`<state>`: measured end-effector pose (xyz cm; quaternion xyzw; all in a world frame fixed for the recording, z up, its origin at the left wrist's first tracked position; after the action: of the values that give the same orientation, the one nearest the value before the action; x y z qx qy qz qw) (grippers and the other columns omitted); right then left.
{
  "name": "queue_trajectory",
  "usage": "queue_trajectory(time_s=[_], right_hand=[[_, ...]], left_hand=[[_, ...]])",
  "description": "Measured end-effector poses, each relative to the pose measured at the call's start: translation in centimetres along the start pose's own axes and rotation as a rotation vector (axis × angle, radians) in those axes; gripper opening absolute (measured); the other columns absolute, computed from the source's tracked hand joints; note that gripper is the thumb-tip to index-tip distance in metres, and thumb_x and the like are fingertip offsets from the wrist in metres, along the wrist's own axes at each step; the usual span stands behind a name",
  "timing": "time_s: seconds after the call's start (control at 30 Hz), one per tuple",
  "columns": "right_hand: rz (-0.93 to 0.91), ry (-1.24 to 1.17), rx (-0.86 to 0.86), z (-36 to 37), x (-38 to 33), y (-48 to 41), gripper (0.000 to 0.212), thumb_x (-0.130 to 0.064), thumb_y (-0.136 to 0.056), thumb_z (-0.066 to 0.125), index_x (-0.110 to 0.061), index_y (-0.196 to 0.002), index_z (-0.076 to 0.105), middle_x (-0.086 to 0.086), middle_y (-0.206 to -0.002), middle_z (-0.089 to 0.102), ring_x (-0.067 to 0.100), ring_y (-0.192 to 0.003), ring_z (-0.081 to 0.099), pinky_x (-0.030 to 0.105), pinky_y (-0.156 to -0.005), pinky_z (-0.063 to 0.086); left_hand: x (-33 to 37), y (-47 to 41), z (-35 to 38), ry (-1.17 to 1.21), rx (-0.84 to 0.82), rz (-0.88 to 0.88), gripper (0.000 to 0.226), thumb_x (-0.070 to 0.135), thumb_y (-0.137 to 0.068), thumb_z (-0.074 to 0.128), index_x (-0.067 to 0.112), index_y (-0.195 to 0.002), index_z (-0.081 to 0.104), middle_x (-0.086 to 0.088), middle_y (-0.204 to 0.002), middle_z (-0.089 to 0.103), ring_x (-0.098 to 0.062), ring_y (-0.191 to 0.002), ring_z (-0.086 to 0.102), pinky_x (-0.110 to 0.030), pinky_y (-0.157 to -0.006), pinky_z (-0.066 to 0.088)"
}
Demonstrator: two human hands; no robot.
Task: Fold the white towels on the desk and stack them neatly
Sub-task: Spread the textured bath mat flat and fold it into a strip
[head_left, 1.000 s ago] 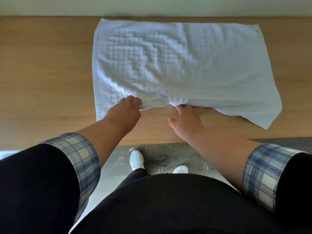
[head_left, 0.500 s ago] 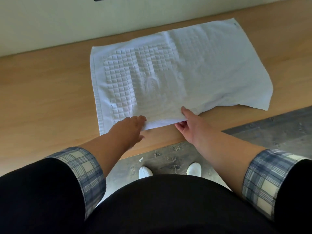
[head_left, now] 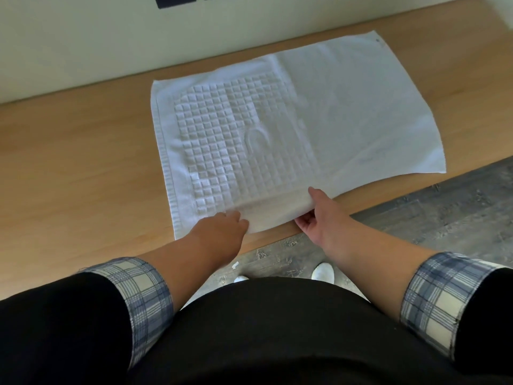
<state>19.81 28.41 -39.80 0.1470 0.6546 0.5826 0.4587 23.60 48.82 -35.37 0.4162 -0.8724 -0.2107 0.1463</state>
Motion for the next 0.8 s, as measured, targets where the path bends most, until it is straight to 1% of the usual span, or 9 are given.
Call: queue_trajectory(time_s=[0.07,0.17,0.23,0.3,0.4,0.5,0.63,0.7,0.8], right_hand=[[0.012,0.053,0.018,-0.4,0.8,0.1,0.02,-0.021,-0.09,0.071,-0.015,-0.102,0.056,0.009,-0.106,0.064,0.024,-0.089,0.066,0.034,-0.051,0.058],[0.014,0.159,0.067,-1.3,0.8,0.5,0.025,-0.018,-0.094,0.066,-0.014,-0.115,0.053,0.01,-0.111,0.061,0.024,-0.092,0.065,0.036,-0.053,0.054],[0.001,0.177,0.073,-1.6,-0.3,0.9,0.02,-0.017,-0.095,0.065,-0.014,-0.11,0.053,0.011,-0.112,0.059,0.025,-0.095,0.064,0.038,-0.061,0.053],[-0.012,0.175,0.055,-1.8,-1.7,1.3,0.013,-0.016,-0.095,0.065,-0.016,-0.098,0.052,0.009,-0.108,0.056,0.026,-0.094,0.061,0.041,-0.07,0.051],[-0.038,0.112,0.02,-2.9,-4.0,1.1,0.009,-0.014,-0.097,0.062,-0.016,-0.098,0.053,0.005,-0.099,0.056,0.023,-0.087,0.06,0.042,-0.084,0.048],[-0.054,0.022,-0.029,-4.3,-5.9,0.2,0.003,-0.014,-0.099,0.057,-0.015,-0.102,0.057,0.005,-0.101,0.062,0.02,-0.089,0.062,0.042,-0.094,0.043],[-0.054,-0.079,-0.096,-5.9,-8.7,-1.1,0.007,-0.014,-0.102,0.053,-0.014,-0.103,0.06,0.004,-0.105,0.065,0.017,-0.094,0.062,0.041,-0.103,0.039],[-0.052,-0.109,-0.106,-7.2,-10.5,-1.9,0.012,-0.014,-0.102,0.054,-0.013,-0.111,0.061,0.004,-0.112,0.065,0.018,-0.102,0.061,0.04,-0.103,0.039],[-0.085,-0.155,-0.079,-10.5,-14.4,-3.7,0.025,-0.015,-0.1,0.057,-0.012,-0.125,0.058,0.006,-0.128,0.06,0.023,-0.122,0.055,0.044,-0.11,0.039]], left_hand=[[-0.1,0.2,0.4,-0.011,-0.052,-0.006,0.044,0.012,-0.092,0.046,0.02,-0.136,0.048,-0.006,-0.142,0.042,-0.029,-0.119,0.051,-0.042,-0.087,0.051],[0.0,0.3,-0.3,-0.044,-0.081,0.001,0.038,0.035,-0.093,0.046,0.021,-0.126,0.056,-0.003,-0.122,0.049,-0.022,-0.092,0.051,-0.035,-0.068,0.045],[0.5,-0.1,-1.1,-0.091,-0.085,0.024,0.042,0.049,-0.093,0.044,0.022,-0.123,0.057,-0.001,-0.113,0.05,-0.021,-0.089,0.051,-0.034,-0.065,0.04],[1.3,-1.0,-2.3,-0.105,-0.061,0.048,0.046,0.055,-0.094,0.043,0.023,-0.124,0.056,-0.001,-0.113,0.053,-0.022,-0.097,0.056,-0.035,-0.07,0.044],[3.3,-3.0,-4.4,-0.058,-0.009,0.074,0.045,0.053,-0.097,0.045,0.025,-0.132,0.051,0.0,-0.12,0.056,-0.023,-0.104,0.059,-0.038,-0.081,0.052],[6.2,-5.3,-6.0,-0.027,0.009,0.12,0.044,0.049,-0.098,0.045,0.025,-0.136,0.047,0.0,-0.126,0.055,-0.024,-0.109,0.058,-0.039,-0.08,0.051],[10.3,-8.9,-7.6,0.009,-0.002,0.151,0.046,0.047,-0.098,0.046,0.024,-0.138,0.041,-0.001,-0.129,0.053,-0.025,-0.114,0.055,-0.042,-0.081,0.049],[12.7,-11.0,-8.7,0.029,0.011,0.176,0.047,0.044,-0.098,0.047,0.025,-0.14,0.039,-0.001,-0.132,0.051,-0.025,-0.116,0.053,-0.042,-0.081,0.05],[16.6,-14.7,-10.3,0.03,0.029,0.203,0.048,0.034,-0.098,0.046,0.026,-0.144,0.038,-0.001,-0.137,0.047,-0.024,-0.121,0.048,-0.041,-0.09,0.049]])
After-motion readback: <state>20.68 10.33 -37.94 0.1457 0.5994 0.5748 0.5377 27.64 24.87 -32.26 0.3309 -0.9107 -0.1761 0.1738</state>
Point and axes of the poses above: each hand's wrist, its own y-axis away from the middle knuckle, its own z-axis out of the palm, x = y × z, the point moved 10 cm from there along -y, towards the middle knuckle
